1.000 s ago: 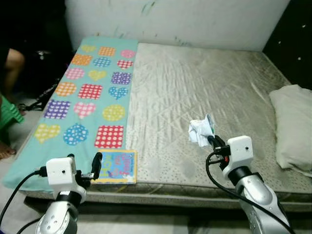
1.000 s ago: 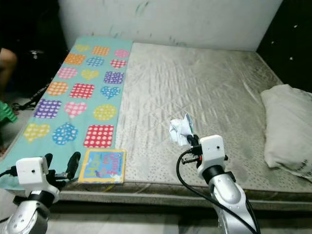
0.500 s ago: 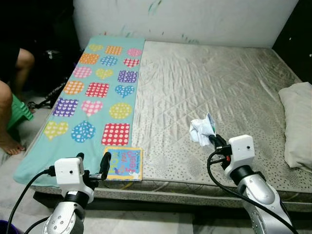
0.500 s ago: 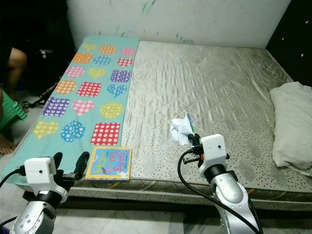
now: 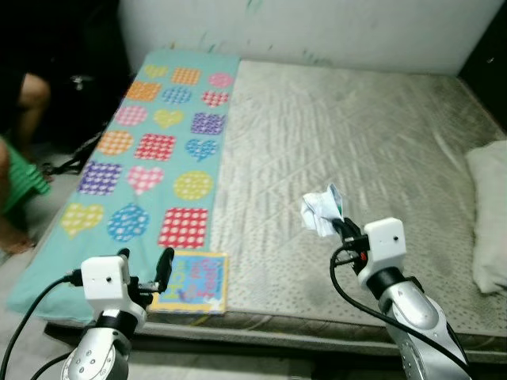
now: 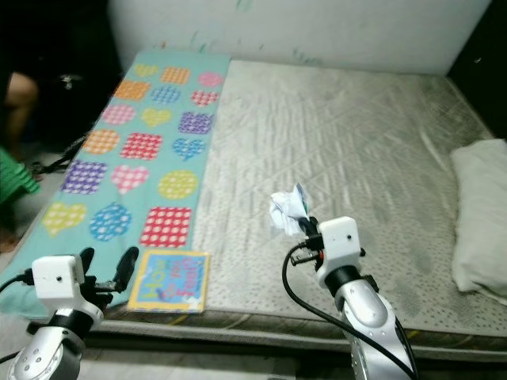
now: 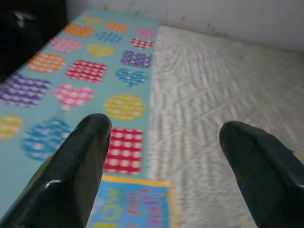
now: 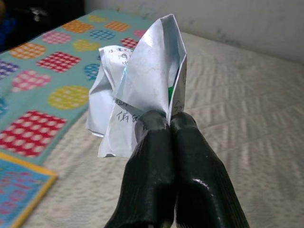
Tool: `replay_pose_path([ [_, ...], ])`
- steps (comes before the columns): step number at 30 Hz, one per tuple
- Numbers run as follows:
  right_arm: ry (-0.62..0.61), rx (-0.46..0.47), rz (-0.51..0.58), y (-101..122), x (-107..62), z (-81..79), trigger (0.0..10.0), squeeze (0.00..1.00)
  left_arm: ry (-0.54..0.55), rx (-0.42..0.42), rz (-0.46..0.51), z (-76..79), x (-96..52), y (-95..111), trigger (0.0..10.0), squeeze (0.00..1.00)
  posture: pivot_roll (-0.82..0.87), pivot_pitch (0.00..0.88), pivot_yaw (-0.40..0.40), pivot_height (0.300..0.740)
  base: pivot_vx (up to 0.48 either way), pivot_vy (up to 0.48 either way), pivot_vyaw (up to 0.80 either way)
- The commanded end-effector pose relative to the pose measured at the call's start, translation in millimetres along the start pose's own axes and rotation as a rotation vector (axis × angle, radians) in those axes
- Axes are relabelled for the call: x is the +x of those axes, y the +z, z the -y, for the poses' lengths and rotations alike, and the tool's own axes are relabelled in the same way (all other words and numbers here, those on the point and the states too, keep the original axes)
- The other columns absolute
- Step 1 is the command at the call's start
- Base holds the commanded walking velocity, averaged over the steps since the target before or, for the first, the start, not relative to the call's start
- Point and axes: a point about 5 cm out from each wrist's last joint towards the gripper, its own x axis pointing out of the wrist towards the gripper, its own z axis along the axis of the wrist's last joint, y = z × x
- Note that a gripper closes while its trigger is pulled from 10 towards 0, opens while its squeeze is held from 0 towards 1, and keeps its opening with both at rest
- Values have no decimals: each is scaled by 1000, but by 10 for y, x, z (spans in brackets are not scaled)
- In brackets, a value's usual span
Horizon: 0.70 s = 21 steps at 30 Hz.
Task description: Clean up the room
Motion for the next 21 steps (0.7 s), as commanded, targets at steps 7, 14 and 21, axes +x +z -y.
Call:
replay_pose_path([
  [7,-10,1,2,-2,-4,15,10000,0,64,24,-62,-42,2,-73,10000,0,-114,98,-28,740,75,0,0],
  [14,-11,2,1,-12,-1,15,10000,0,64,6,-59,-48,3,-70,10000,0,-111,96,-27,740,0,0,0],
  [21,-13,10,-5,-21,5,17,10000,0,63,8,-60,-54,5,-69,10000,0,-110,97,-26,740,0,243,-293],
])
